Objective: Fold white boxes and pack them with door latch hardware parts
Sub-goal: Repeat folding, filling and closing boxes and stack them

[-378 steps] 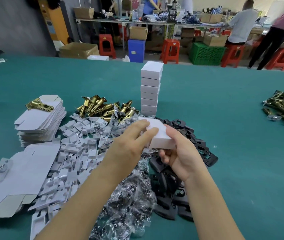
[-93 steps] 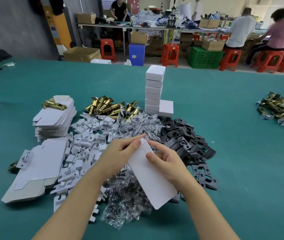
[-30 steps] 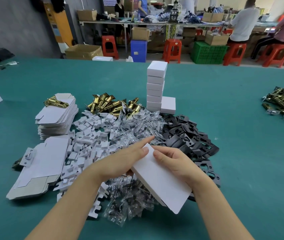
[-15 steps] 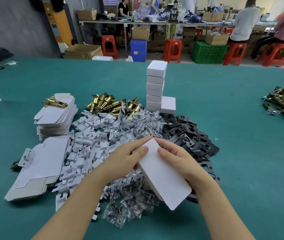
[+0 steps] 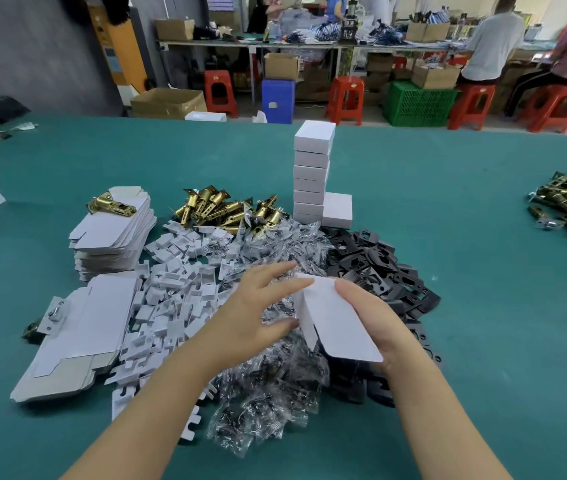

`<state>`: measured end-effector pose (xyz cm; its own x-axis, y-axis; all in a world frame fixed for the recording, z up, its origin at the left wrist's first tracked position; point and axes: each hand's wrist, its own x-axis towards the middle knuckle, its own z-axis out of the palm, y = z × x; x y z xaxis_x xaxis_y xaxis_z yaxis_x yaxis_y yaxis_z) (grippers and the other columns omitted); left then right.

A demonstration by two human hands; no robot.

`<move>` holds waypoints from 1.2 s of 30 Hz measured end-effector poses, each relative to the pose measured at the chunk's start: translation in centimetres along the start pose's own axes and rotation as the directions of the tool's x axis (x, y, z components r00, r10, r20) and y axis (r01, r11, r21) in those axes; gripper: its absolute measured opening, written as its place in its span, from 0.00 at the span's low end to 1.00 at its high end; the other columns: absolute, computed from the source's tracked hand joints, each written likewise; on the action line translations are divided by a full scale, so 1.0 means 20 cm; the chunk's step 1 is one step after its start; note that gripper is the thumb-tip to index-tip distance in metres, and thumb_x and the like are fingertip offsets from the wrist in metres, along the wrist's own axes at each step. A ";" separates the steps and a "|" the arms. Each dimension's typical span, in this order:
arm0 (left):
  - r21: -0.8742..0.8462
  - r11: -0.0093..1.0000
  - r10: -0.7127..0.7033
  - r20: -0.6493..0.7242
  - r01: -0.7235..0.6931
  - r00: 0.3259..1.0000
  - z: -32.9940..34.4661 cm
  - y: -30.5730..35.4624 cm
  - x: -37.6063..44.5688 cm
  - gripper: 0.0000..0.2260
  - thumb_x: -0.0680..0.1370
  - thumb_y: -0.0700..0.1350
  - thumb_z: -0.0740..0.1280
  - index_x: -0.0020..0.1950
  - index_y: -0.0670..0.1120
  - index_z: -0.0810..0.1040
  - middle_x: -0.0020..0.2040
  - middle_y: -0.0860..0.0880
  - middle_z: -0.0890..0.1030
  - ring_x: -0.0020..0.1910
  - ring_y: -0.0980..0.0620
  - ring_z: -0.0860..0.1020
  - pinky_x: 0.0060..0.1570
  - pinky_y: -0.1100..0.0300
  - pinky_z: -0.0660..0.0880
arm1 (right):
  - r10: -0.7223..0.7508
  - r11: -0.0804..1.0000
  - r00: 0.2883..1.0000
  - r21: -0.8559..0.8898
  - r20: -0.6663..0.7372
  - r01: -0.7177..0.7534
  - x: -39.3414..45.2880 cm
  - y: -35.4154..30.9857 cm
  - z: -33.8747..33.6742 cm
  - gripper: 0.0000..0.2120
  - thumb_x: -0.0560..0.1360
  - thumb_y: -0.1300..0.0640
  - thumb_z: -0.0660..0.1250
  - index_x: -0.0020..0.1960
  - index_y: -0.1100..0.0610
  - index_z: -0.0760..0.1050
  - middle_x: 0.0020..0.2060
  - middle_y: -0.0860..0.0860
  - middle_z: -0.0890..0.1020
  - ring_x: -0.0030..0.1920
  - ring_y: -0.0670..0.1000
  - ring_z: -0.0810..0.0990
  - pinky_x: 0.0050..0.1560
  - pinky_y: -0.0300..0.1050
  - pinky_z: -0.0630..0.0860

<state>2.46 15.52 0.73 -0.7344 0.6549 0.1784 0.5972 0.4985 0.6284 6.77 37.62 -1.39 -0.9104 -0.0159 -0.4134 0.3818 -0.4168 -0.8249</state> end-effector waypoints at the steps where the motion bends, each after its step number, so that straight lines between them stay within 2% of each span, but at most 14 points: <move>1: 0.017 1.000 0.007 -0.019 -0.007 1.000 0.01 0.00 0.00 0.27 0.77 0.45 0.74 0.72 0.65 0.72 0.75 0.64 0.63 0.76 0.63 0.55 0.75 0.57 0.53 | 0.014 1.000 1.000 0.009 -0.004 -0.013 0.01 0.00 0.01 0.16 0.85 0.49 0.59 0.66 0.56 0.78 0.54 0.60 0.87 0.46 0.59 0.86 0.37 0.48 0.81; 5: 0.056 0.996 0.076 -0.159 -0.068 0.984 0.02 0.00 0.02 0.23 0.75 0.45 0.75 0.69 0.57 0.78 0.67 0.62 0.75 0.68 0.57 0.67 0.70 0.57 0.65 | 0.002 0.999 1.000 0.035 0.012 -0.002 0.02 -0.01 0.03 0.18 0.85 0.48 0.61 0.64 0.60 0.78 0.51 0.60 0.87 0.45 0.58 0.87 0.38 0.51 0.81; 8: -0.131 0.991 -0.011 -0.211 -0.017 0.977 0.00 -0.01 0.02 0.17 0.76 0.52 0.74 0.58 0.72 0.77 0.55 0.70 0.81 0.55 0.63 0.76 0.51 0.68 0.71 | -0.126 0.989 0.990 -0.070 0.054 0.130 0.04 0.00 0.02 0.18 0.86 0.51 0.57 0.67 0.60 0.78 0.61 0.63 0.83 0.58 0.59 0.85 0.54 0.54 0.82; 11: -0.350 0.933 -0.165 -0.205 0.085 0.965 -0.03 -0.03 0.03 0.12 0.75 0.58 0.72 0.51 0.77 0.78 0.48 0.63 0.84 0.38 0.54 0.79 0.36 0.61 0.75 | -0.216 0.972 0.966 -0.064 0.145 0.227 0.04 0.00 0.01 0.23 0.79 0.53 0.64 0.73 0.56 0.72 0.65 0.61 0.81 0.62 0.58 0.83 0.62 0.52 0.80; 14: -0.338 0.929 -0.187 -0.073 0.153 0.980 -0.05 -0.06 0.05 0.09 0.75 0.60 0.68 0.54 0.71 0.79 0.48 0.61 0.85 0.41 0.56 0.82 0.40 0.62 0.79 | -0.286 0.916 0.920 -0.206 0.267 0.345 0.05 0.02 -0.01 0.35 0.75 0.52 0.73 0.78 0.45 0.63 0.68 0.53 0.80 0.65 0.55 0.81 0.64 0.52 0.79; 17: -0.247 0.950 -0.184 0.050 0.191 0.982 -0.05 -0.09 0.09 0.16 0.76 0.61 0.67 0.62 0.61 0.80 0.51 0.61 0.85 0.46 0.57 0.83 0.45 0.58 0.81 | -0.334 0.863 0.902 -0.297 0.273 0.409 0.08 0.04 0.02 0.28 0.76 0.56 0.76 0.73 0.47 0.70 0.63 0.52 0.83 0.62 0.56 0.83 0.57 0.50 0.82; 19: -0.208 0.956 -0.210 -0.001 0.205 0.978 -0.03 -0.10 0.14 0.16 0.79 0.60 0.66 0.65 0.59 0.78 0.49 0.61 0.83 0.43 0.60 0.81 0.39 0.63 0.79 | -0.429 0.841 0.890 -0.293 0.151 0.455 0.12 0.06 0.06 0.19 0.77 0.58 0.75 0.65 0.47 0.75 0.57 0.50 0.85 0.57 0.56 0.85 0.51 0.49 0.84; 21: -0.142 0.957 -0.270 -0.120 0.253 0.955 -0.01 -0.13 0.21 0.14 0.81 0.58 0.65 0.66 0.59 0.73 0.49 0.61 0.80 0.38 0.58 0.80 0.34 0.64 0.76 | -0.563 0.764 0.826 -0.391 -0.015 0.513 0.16 0.09 0.09 0.15 0.77 0.56 0.75 0.57 0.41 0.76 0.51 0.44 0.84 0.53 0.50 0.85 0.48 0.42 0.83; 23: -0.046 0.949 -0.315 -0.222 0.313 0.923 0.00 -0.17 0.29 0.07 0.83 0.57 0.62 0.58 0.57 0.75 0.44 0.59 0.79 0.31 0.57 0.75 0.31 0.64 0.71 | -0.654 0.689 0.751 -0.482 -0.091 0.541 0.19 0.11 0.10 0.14 0.77 0.52 0.75 0.54 0.36 0.74 0.48 0.39 0.83 0.49 0.43 0.83 0.46 0.35 0.80; 26: 0.072 0.899 -0.393 -0.307 0.433 0.867 -0.03 -0.30 0.42 0.15 0.85 0.54 0.59 0.44 0.49 0.77 0.35 0.50 0.80 0.31 0.51 0.75 0.30 0.59 0.68 | -0.678 0.681 0.725 -0.474 -0.121 0.558 0.23 0.15 0.10 0.12 0.75 0.46 0.74 0.54 0.35 0.74 0.49 0.38 0.83 0.48 0.42 0.82 0.44 0.34 0.78; 29: 0.120 0.817 -0.494 -0.358 0.564 0.792 -0.07 -0.43 0.56 0.04 0.84 0.42 0.62 0.56 0.46 0.76 0.44 0.49 0.81 0.36 0.49 0.78 0.32 0.53 0.76 | -0.660 0.705 0.743 -0.436 -0.113 0.559 0.25 0.17 0.08 0.14 0.72 0.41 0.72 0.55 0.33 0.73 0.51 0.37 0.83 0.51 0.42 0.83 0.47 0.36 0.80; 32: 0.181 0.761 -0.517 -0.411 0.623 0.751 -0.12 -0.56 0.70 0.15 0.80 0.34 0.63 0.67 0.44 0.74 0.53 0.47 0.81 0.42 0.47 0.79 0.34 0.52 0.76 | -0.639 0.725 0.763 -0.411 -0.100 0.553 0.27 0.18 0.07 0.15 0.72 0.43 0.73 0.55 0.31 0.73 0.52 0.36 0.83 0.52 0.41 0.83 0.48 0.35 0.80; 34: 0.229 0.718 -0.540 -0.411 0.657 0.734 -0.14 -0.63 0.77 0.08 0.82 0.39 0.63 0.57 0.39 0.78 0.44 0.45 0.80 0.38 0.46 0.78 0.34 0.54 0.74 | -0.630 0.739 0.768 -0.387 -0.110 0.551 0.28 0.18 0.06 0.15 0.74 0.46 0.74 0.54 0.30 0.73 0.52 0.36 0.83 0.52 0.41 0.83 0.48 0.34 0.80; 36: 0.271 0.666 -0.578 -0.402 0.695 0.710 -0.15 -0.68 0.82 0.12 0.82 0.43 0.62 0.46 0.37 0.81 0.37 0.45 0.77 0.34 0.46 0.75 0.32 0.57 0.71 | -0.628 0.746 0.770 -0.368 -0.114 0.554 0.29 0.18 0.05 0.17 0.76 0.50 0.74 0.54 0.30 0.73 0.52 0.36 0.83 0.52 0.41 0.84 0.48 0.34 0.80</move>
<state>-18.65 17.69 -2.66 -0.9964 -0.0513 0.0677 -0.0256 0.9410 0.3374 2.69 35.03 -6.42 -0.9227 0.3526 0.1558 -0.1609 0.0149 -0.9869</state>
